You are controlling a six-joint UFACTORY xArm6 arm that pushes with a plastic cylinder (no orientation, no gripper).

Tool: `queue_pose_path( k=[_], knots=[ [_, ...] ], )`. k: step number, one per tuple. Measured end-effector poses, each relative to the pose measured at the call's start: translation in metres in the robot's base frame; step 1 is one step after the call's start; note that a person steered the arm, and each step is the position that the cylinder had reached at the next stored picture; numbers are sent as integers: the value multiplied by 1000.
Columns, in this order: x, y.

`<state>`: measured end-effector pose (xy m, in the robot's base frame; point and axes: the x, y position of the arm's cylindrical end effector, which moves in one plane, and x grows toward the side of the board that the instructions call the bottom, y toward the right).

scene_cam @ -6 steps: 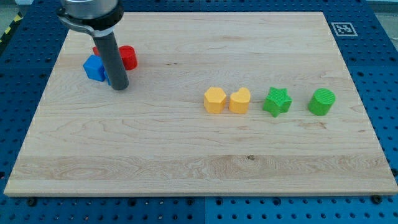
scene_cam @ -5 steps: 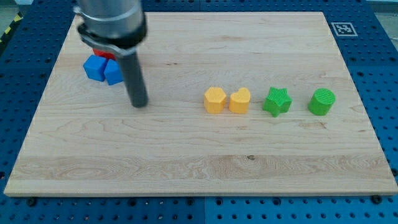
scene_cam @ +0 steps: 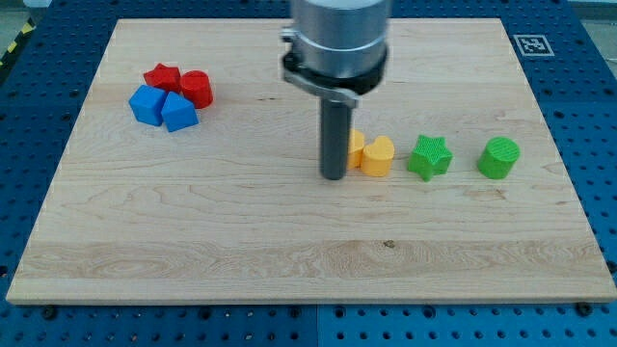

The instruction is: Move the green star into the yellow blocks

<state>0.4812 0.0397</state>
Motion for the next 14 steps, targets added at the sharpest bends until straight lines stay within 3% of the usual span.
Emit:
queue_pose_path(
  k=[2, 3, 5, 8, 12, 14],
  knots=[
    [14, 26],
    [45, 73],
    [24, 193],
    [11, 186],
    [10, 131],
    [-25, 125]
  ],
)
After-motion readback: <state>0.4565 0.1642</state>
